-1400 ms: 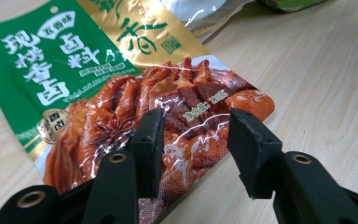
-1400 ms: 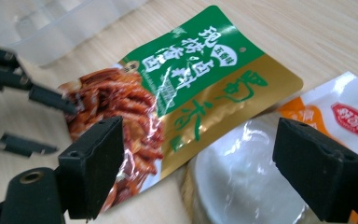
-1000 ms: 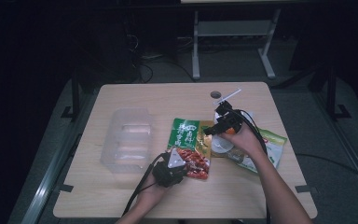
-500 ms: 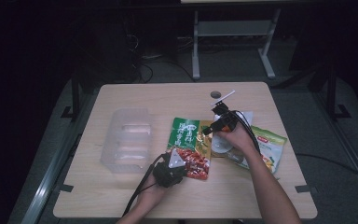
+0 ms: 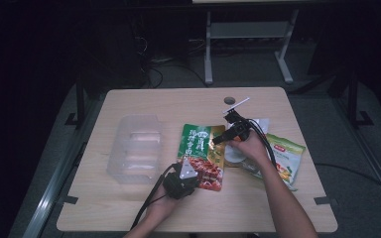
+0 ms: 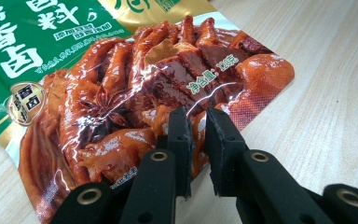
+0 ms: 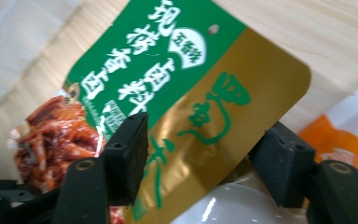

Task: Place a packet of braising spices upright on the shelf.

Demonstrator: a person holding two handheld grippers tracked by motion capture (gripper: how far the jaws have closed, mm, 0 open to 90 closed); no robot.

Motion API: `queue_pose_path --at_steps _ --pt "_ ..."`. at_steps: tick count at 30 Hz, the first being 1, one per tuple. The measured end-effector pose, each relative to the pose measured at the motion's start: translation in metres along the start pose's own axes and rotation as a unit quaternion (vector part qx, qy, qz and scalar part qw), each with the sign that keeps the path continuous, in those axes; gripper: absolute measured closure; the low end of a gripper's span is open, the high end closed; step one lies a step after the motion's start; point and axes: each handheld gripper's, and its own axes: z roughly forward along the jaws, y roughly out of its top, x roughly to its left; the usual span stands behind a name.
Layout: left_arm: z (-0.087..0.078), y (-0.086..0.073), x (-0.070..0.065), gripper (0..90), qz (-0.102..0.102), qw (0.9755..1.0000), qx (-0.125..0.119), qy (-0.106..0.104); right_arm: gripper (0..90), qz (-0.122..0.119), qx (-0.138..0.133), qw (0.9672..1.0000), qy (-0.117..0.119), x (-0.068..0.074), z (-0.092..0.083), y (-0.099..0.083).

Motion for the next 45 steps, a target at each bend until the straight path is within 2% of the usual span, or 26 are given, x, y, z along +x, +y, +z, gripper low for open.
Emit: queue_pose_path --at_steps 1,3,6,8,9,12,13,15,16,17,19,21,23,26,28,29,30,31,32,36,37,38,39,41,42,45 --pt "0.000 0.000 0.000 80.0 0.002 1.0000 0.000 0.001 45.2 -0.004 -0.003 0.9999 0.013 0.002 0.000 0.001" --pt "0.000 0.000 0.001 80.0 0.009 1.0000 0.001 0.002 48.3 -0.007 -0.002 0.9998 0.019 0.004 0.001 0.001" --pt "0.000 0.000 0.001 80.0 0.005 1.0000 0.001 0.000 52.1 -0.010 0.009 0.9996 0.023 0.006 0.002 0.001" --pt "0.000 0.000 0.000 80.1 0.005 1.0000 0.001 -0.001 56.6 -0.006 0.021 0.9997 0.011 0.006 0.004 0.001" --pt "0.000 0.000 0.000 80.0 0.005 1.0000 0.000 0.000 62.8 0.001 0.022 0.9996 0.017 0.006 0.005 0.000" --pt "0.001 0.000 0.000 80.0 0.007 1.0000 0.000 0.001 67.6 0.001 0.029 0.9993 0.023 0.007 0.006 0.000" --pt "0.001 0.000 0.000 80.0 0.008 1.0000 0.000 0.001 69.2 -0.003 0.042 0.9989 0.019 0.008 0.010 0.000" --pt "0.001 0.000 0.000 80.0 0.008 1.0000 -0.001 0.001 72.0 -0.005 0.047 0.9988 0.014 0.009 0.012 0.000" --pt "0.001 0.000 0.001 79.9 0.008 1.0000 -0.001 0.000 76.1 -0.008 0.051 0.9986 0.012 0.010 0.012 0.000" --pt "0.001 0.000 0.001 79.5 0.007 1.0000 -0.001 -0.002 85.4 -0.014 0.052 0.9985 0.005 0.012 0.012 -0.001" --pt "0.001 0.000 0.000 78.9 0.007 1.0000 -0.002 -0.002 89.1 -0.017 0.054 0.9984 0.001 0.013 0.012 -0.001" --pt "0.001 0.000 0.000 77.5 0.002 1.0000 -0.002 -0.006 89.6 -0.018 0.049 0.9986 -0.001 0.014 0.011 -0.003" --pt "0.000 0.000 0.001 73.2 0.005 1.0000 -0.003 -0.005 89.8 -0.016 0.032 0.9992 0.016 0.014 0.004 -0.005" --pt "-0.003 0.001 0.003 69.8 -0.001 0.9999 -0.010 -0.004 89.9 -0.020 0.022 0.9993 0.020 0.017 -0.002 -0.006" --pt "-0.009 0.002 0.005 68.1 -0.016 0.9994 -0.031 -0.007 89.9 -0.030 0.007 0.9993 0.020 0.023 -0.009 -0.008" --pt "-0.016 0.004 0.008 63.7 -0.026 0.9985 -0.046 -0.011 90.0 -0.041 -0.010 0.9987 0.028 0.028 -0.019 -0.010" --pt "-0.016 0.004 0.008 61.1 -0.026 0.9985 -0.046 -0.011 90.0 -0.041 -0.010 0.9987 0.028 0.028 -0.019 -0.010" --pt "-0.019 0.005 0.009 61.1 -0.031 0.9980 -0.053 -0.013 90.0 -0.051 -0.020 0.9981 0.029 0.031 -0.024 -0.011" --pt "-0.026 0.005 0.013 56.5 -0.041 0.9967 -0.068 -0.015 90.0 -0.069 -0.034 0.9966 0.031 0.040 -0.034 -0.013" --pt "-0.035 0.007 0.017 48.9 -0.056 0.9947 -0.084 -0.017 90.0 -0.091 -0.055 0.9940 0.026 0.052 -0.051 -0.017" --pt "-0.039 0.010 0.020 45.0 -0.062 0.9935 -0.095 -0.017 90.0 -0.112 -0.070 0.9910 0.022 0.059 -0.061 -0.021" --pt "-0.039 0.010 0.020 42.1 -0.062 0.9935 -0.095 -0.017 90.0 -0.117 -0.079 0.9898 0.021 0.063 -0.066 -0.023" --pt "-0.041 0.011 0.021 42.1 -0.073 0.9922 -0.100 -0.017 90.0 -0.117 -0.079 0.9898 0.021 0.063 -0.066 -0.023" --pt "-0.047 0.013 0.023 36.7 -0.079 0.9905 -0.112 -0.014 90.0 -0.143 -0.093 0.9852 0.017 0.071 -0.080 -0.032" --pt "-0.047 0.013 0.023 35.1 -0.079 0.9905 -0.112 -0.014 90.0 -0.143 -0.093 0.9852 0.017 0.071 -0.080 -0.032" --pt "-0.053 0.017 0.026 32.3 -0.083 0.9896 -0.117 0.002 90.0 -0.169 -0.114 0.9790 0.016 0.076 -0.091 -0.042"
